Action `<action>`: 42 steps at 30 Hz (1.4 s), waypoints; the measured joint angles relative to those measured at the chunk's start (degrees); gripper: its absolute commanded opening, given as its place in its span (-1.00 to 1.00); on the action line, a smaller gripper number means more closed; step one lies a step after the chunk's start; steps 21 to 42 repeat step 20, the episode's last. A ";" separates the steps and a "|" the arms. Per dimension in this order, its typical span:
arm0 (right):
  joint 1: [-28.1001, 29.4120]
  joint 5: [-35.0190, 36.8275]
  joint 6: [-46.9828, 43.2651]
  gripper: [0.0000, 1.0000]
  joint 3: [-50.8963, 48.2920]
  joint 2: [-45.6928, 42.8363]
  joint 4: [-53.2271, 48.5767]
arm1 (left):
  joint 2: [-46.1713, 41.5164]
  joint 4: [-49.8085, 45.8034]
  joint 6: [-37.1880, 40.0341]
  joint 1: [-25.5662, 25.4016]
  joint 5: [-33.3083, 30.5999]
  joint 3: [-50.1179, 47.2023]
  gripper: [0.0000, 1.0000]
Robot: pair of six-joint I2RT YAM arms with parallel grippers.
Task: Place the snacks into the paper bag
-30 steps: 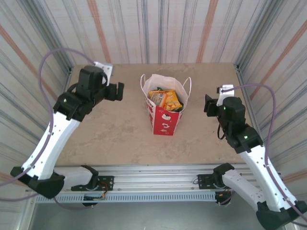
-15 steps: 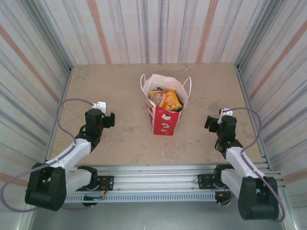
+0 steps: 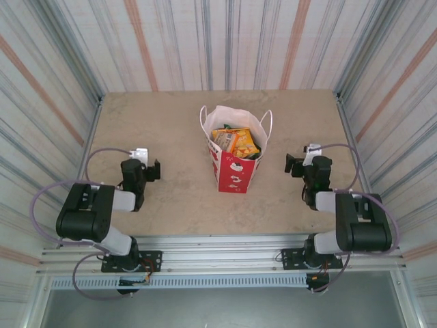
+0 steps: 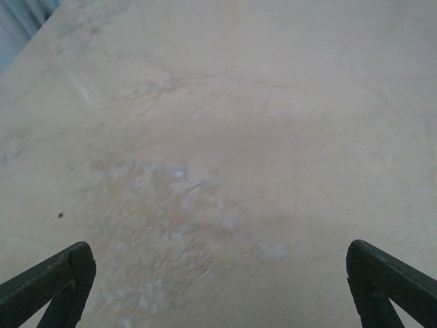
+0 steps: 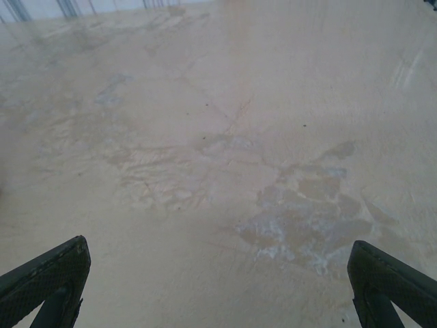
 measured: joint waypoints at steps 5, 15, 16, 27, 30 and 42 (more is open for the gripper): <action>-0.26 -0.28 -0.57 0.98 1.11 6.34 2.47 | -0.28 0.22 -1.64 1.68 -0.11 2.23 0.97; -2.93 -1.31 0.31 0.97 5.09 6.34 1.11 | -0.31 -0.20 -2.03 1.53 0.07 2.40 0.97; -2.93 -1.31 0.31 0.97 5.09 6.34 1.11 | -0.31 -0.22 -2.05 1.53 0.07 2.40 0.97; -2.93 -1.31 0.31 0.30 5.09 6.34 1.11 | -0.31 -0.22 -2.43 1.53 0.31 2.40 0.97; -2.93 -1.31 0.31 0.30 5.09 6.34 1.11 | -0.31 -0.22 -2.43 1.53 0.31 2.40 0.97; -2.93 -1.31 0.31 0.30 5.09 6.34 1.11 | -0.31 -0.22 -2.43 1.53 0.31 2.40 0.97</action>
